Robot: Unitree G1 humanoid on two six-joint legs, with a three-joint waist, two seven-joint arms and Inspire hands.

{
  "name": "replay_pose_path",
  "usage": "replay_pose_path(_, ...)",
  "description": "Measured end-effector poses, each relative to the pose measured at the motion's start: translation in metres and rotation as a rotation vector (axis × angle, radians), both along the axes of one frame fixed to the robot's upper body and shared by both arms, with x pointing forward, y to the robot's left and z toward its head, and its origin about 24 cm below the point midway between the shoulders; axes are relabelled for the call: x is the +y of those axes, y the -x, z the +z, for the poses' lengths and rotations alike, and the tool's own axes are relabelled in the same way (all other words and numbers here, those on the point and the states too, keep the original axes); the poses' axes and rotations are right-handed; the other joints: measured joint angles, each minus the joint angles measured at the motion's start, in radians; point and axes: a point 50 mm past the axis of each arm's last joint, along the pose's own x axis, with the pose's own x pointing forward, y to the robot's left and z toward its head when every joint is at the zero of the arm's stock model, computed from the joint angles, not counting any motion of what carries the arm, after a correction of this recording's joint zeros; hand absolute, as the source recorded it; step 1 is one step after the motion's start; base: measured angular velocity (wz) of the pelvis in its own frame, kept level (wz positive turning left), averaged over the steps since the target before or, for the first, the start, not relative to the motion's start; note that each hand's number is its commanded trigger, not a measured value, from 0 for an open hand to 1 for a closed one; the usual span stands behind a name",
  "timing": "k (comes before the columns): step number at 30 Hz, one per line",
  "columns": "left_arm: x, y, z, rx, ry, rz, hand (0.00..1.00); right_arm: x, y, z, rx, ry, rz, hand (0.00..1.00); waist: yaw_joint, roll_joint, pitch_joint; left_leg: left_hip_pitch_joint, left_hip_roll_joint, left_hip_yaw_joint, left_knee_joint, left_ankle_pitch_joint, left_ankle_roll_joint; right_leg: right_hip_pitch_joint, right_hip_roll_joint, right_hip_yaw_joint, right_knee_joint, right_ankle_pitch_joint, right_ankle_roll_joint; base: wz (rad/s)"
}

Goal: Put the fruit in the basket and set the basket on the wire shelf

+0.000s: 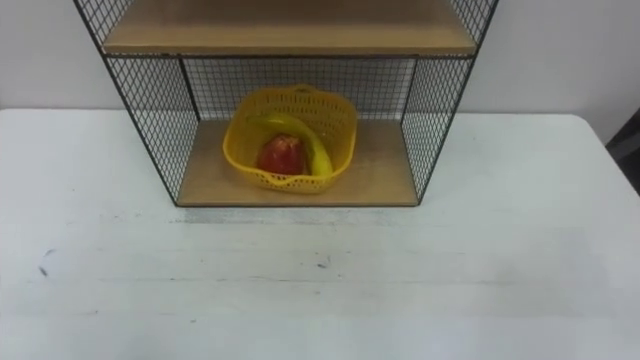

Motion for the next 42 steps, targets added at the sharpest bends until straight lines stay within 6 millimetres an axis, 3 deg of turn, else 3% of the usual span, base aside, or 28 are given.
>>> replay_pose_path(2,0.011,0.016,-0.035,-0.030,0.215,0.072,0.00,-0.005,0.014,-0.030,-0.065,-0.190,-0.057,0.00,-0.001,0.004,-0.0008,-0.013,0.000,-0.001,0.004,0.000,0.000,-0.011,0.000,0.000,0.002,0.000,-0.001,0.02)
replay_pose_path(6,0.014,0.035,-0.085,-0.032,0.462,0.154,0.00,-0.001,0.034,-0.073,-0.103,-0.408,-0.144,0.00,-0.002,0.007,-0.0008,-0.025,0.002,-0.002,0.007,-0.001,-0.001,-0.021,0.000,-0.004,0.002,-0.001,-0.001,0.03)
replay_pose_path(8,0.008,0.050,-0.123,-0.017,0.640,0.206,0.00,0.008,0.051,-0.103,-0.160,-0.557,-0.211,0.00,-0.004,0.006,-0.0007,-0.027,0.002,-0.005,0.007,-0.001,-0.001,-0.020,0.000,-0.007,0.000,-0.002,-0.002,0.04)
replay_pose_path(9,0.005,0.052,-0.132,-0.016,0.686,0.217,0.00,0.012,0.054,-0.110,-0.175,-0.594,-0.227,0.00,-0.004,0.005,-0.0007,-0.027,0.002,-0.005,0.007,-0.001,-0.001,-0.020,0.000,-0.007,0.000,-0.002,-0.002,0.00)
replay_pose_path(11,-0.009,0.063,-0.164,0.007,0.852,0.254,0.00,0.032,0.065,-0.141,-0.153,-0.729,-0.280,0.00,-0.004,0.003,-0.0017,-0.024,0.003,-0.004,0.007,-0.002,-0.004,-0.016,0.002,-0.004,-0.001,-0.002,-0.003,0.00)
replay_pose_path(16,-0.033,0.076,-0.197,0.077,1.004,0.262,0.00,0.066,0.083,-0.180,-0.096,-0.933,-0.351,0.00,-0.006,0.002,-0.0023,-0.015,0.001,-0.010,0.007,-0.002,-0.001,-0.005,0.001,-0.004,-0.003,-0.002,0.000,0.01)
replay_pose_path(21,-0.064,0.085,-0.229,0.164,1.168,0.218,0.00,0.096,0.087,-0.209,0.015,-1.105,-0.321,0.00,-0.009,0.006,-0.0022,0.009,0.004,-0.006,0.000,-0.005,-0.005,0.022,0.005,0.001,-0.020,0.001,0.001,0.00)
replay_pose_path(24,-0.089,0.083,-0.248,0.332,1.265,0.090,0.00,0.118,0.083,-0.225,0.094,-1.202,-0.260,0.00,-0.009,0.004,-0.0015,0.023,0.003,-0.002,-0.004,-0.005,-0.005,0.033,0.005,0.005,-0.020,0.002,0.002,-0.03)
replay_pose_path(27,-0.115,0.068,-0.268,0.644,1.364,-0.201,0.00,0.136,0.065,-0.241,0.290,-1.306,-0.054,0.00,-0.035,0.005,-0.0013,0.041,0.003,-0.012,-0.007,-0.005,-0.005,0.062,0.006,-0.002,-0.037,0.007,0.005,0.10)
replay_pose_path(29,-0.127,0.043,-0.279,0.962,1.344,-0.529,0.00,0.145,0.049,-0.251,0.514,-1.357,0.231,0.00,-0.034,0.001,0.0017,0.053,0.005,-0.017,-0.013,-0.001,-0.003,0.082,0.009,-0.008,-0.059,0.017,0.006,0.10)
replay_pose_path(30,-0.130,0.036,-0.281,1.038,1.330,-0.609,0.00,0.145,0.044,-0.253,0.579,-1.358,0.317,0.00,-0.035,0.001,0.0017,0.055,0.005,-0.017,-0.013,0.000,-0.001,0.086,0.010,-0.008,-0.064,0.020,0.006,0.00)
replay_pose_path(32,-0.139,0.005,-0.288,1.291,1.245,-0.893,0.00,0.146,0.022,-0.258,0.870,-1.336,0.672,0.00,-0.034,-0.002,0.0037,0.062,0.005,-0.017,-0.019,0.004,0.004,0.095,0.013,-0.004,-0.078,0.028,0.007,-0.04)
replay_pose_path(34,-0.146,-0.014,-0.291,1.409,1.189,-1.049,0.00,0.149,0.004,-0.262,1.049,-1.318,0.891,0.00,-0.037,-0.006,0.0083,0.067,0.007,-0.016,-0.020,0.005,0.004,0.104,0.016,-0.001,-0.090,0.034,0.007,-0.07)
replay_pose_path(37,-0.155,-0.020,-0.295,1.532,1.173,-1.181,0.00,0.159,-0.015,-0.267,1.232,-1.303,1.130,0.00,-0.038,-0.018,0.0158,0.069,0.008,-0.014,-0.022,0.006,0.004,0.107,0.020,0.005,-0.096,0.041,0.007,-0.05)
replay_pose_path(42,-0.162,-0.025,-0.297,1.612,1.163,-1.291,0.00,0.170,-0.029,-0.270,1.277,-1.311,1.306,0.00,-0.036,-0.018,0.0224,0.065,0.011,-0.013,-0.023,0.006,0.004,0.116,0.022,-0.003,-0.126,0.056,0.008,-0.02)
